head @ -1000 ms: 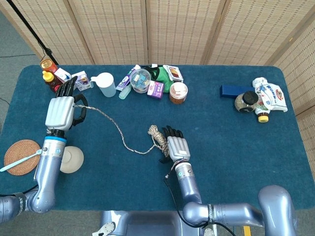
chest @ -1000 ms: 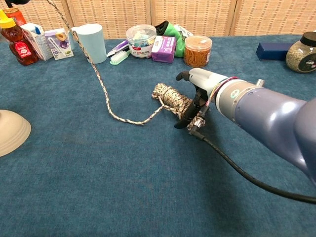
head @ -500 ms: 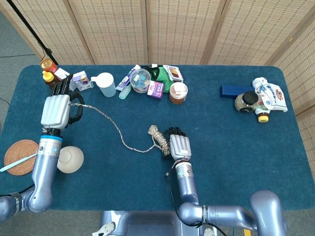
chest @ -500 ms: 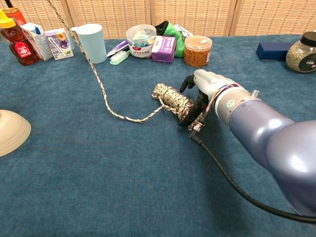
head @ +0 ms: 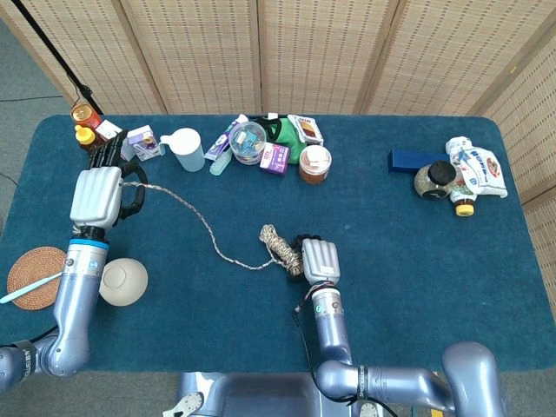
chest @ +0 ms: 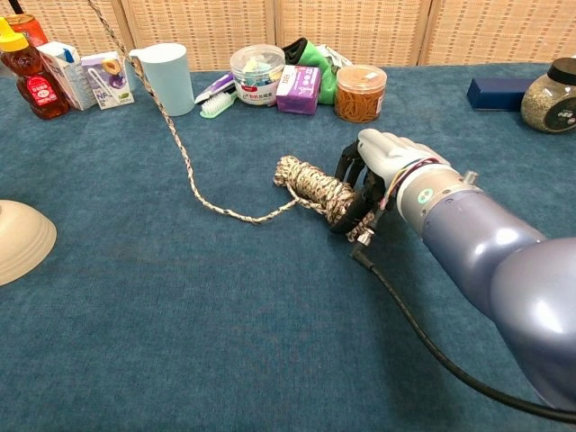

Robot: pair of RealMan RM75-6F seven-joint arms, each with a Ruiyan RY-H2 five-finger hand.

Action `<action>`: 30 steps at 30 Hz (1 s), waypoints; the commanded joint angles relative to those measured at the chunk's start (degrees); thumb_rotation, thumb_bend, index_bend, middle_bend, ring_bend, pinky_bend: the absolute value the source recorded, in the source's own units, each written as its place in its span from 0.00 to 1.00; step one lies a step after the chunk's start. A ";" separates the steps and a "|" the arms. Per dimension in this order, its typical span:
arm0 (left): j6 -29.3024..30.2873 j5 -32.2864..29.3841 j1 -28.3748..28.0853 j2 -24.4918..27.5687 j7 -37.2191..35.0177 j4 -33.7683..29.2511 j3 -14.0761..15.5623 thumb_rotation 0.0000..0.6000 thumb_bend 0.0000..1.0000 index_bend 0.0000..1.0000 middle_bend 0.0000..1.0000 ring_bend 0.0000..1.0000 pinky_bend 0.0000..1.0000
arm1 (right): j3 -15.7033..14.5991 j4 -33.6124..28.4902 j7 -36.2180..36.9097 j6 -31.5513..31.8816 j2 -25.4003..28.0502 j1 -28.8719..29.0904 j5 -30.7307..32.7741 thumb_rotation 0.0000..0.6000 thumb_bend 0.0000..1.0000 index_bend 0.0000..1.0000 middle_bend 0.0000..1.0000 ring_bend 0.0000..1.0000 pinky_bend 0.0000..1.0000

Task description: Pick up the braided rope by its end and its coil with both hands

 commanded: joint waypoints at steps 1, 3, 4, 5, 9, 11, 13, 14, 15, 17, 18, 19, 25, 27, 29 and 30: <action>0.08 0.05 0.07 0.17 -0.21 -0.27 -0.07 1.00 0.45 0.55 0.00 0.00 0.07 | -0.14 0.37 0.21 -0.31 -0.08 -0.45 -1.33 1.00 0.29 0.48 0.43 0.38 0.62; 0.17 0.08 0.18 0.39 -0.47 -0.59 -0.18 1.00 0.45 0.55 0.00 0.00 0.07 | -0.12 0.17 0.43 -0.56 0.23 -0.78 -2.05 1.00 0.39 0.49 0.45 0.39 0.64; 0.14 0.06 0.22 0.52 -0.60 -0.74 -0.22 1.00 0.45 0.55 0.00 0.00 0.07 | -0.15 0.04 0.52 -0.77 0.43 -0.95 -2.37 1.00 0.41 0.50 0.46 0.40 0.65; 0.13 0.07 0.26 0.66 -0.75 -0.91 -0.29 1.00 0.45 0.55 0.00 0.00 0.07 | -0.18 -0.07 0.52 -0.92 0.67 -1.11 -2.67 1.00 0.44 0.51 0.47 0.41 0.67; -0.15 0.43 0.70 1.88 -1.95 -2.69 -0.60 1.00 0.45 0.55 0.00 0.00 0.07 | -0.51 -0.79 0.90 -2.19 2.42 -1.58 -4.91 1.00 0.52 0.55 0.50 0.44 0.70; -0.58 0.50 1.04 2.95 -2.88 -4.52 -0.84 1.00 0.45 0.55 0.00 0.00 0.07 | -0.76 -1.14 0.96 -3.29 3.81 -1.63 -6.27 1.00 0.53 0.55 0.50 0.45 0.70; -1.26 0.04 1.28 3.89 -3.77 -5.97 -1.13 1.00 0.45 0.55 0.00 0.00 0.07 | -0.80 -1.50 1.09 -4.13 4.74 -1.69 -6.89 1.00 0.53 0.55 0.50 0.45 0.70; -1.64 -0.25 1.46 4.76 -4.40 -7.12 -1.46 1.00 0.45 0.55 0.00 0.00 0.07 | -0.75 -1.74 1.09 -4.66 5.56 -1.70 -7.40 1.00 0.53 0.55 0.50 0.45 0.70; -1.46 0.00 1.51 5.48 -4.24 -7.87 -1.66 1.00 0.45 0.55 0.00 0.00 0.07 | -0.66 -1.93 1.01 -5.12 6.37 -1.58 -8.02 1.00 0.54 0.55 0.50 0.45 0.70; -1.20 0.13 1.58 6.55 -3.92 -9.34 -1.85 1.00 0.45 0.55 0.00 0.00 0.07 | -0.45 -2.38 0.97 -6.15 7.87 -1.37 -8.96 1.00 0.54 0.55 0.50 0.45 0.70; -1.07 0.14 1.57 7.10 -3.86 -10.21 -2.11 1.00 0.45 0.55 0.00 0.00 0.07 | -0.34 -2.43 0.93 -6.61 8.59 -1.13 -9.67 1.00 0.54 0.55 0.50 0.45 0.71; -0.80 0.12 1.52 7.74 -3.61 -11.03 -2.40 1.00 0.45 0.55 0.00 0.00 0.07 | -0.28 -2.57 0.91 -7.31 9.44 -0.93 -10.27 1.00 0.54 0.55 0.50 0.45 0.71; -0.33 -0.92 0.93 10.21 -3.37 -15.54 -4.09 1.00 0.45 0.55 0.00 0.00 0.07 | -0.06 -3.05 0.25 -10.64 12.72 0.16 -11.04 1.00 0.54 0.56 0.51 0.45 0.71; -0.60 -1.96 0.49 11.07 -3.58 -16.91 -4.99 1.00 0.45 0.55 0.00 0.00 0.07 | -0.16 -3.20 -0.15 -11.07 13.20 0.48 -11.23 1.00 0.54 0.56 0.51 0.46 0.71; -0.20 -2.89 -0.67 11.68 -2.38 -18.13 -6.02 1.00 0.45 0.55 0.00 0.00 0.07 | -0.29 -3.29 -0.75 -11.48 13.40 1.03 -11.50 1.00 0.54 0.56 0.51 0.46 0.72; -0.12 -3.81 -1.29 11.66 -2.07 -18.93 -6.52 1.00 0.45 0.55 0.00 0.00 0.07 | -0.17 -3.37 -0.78 -11.69 13.30 1.28 -11.35 1.00 0.54 0.56 0.51 0.46 0.72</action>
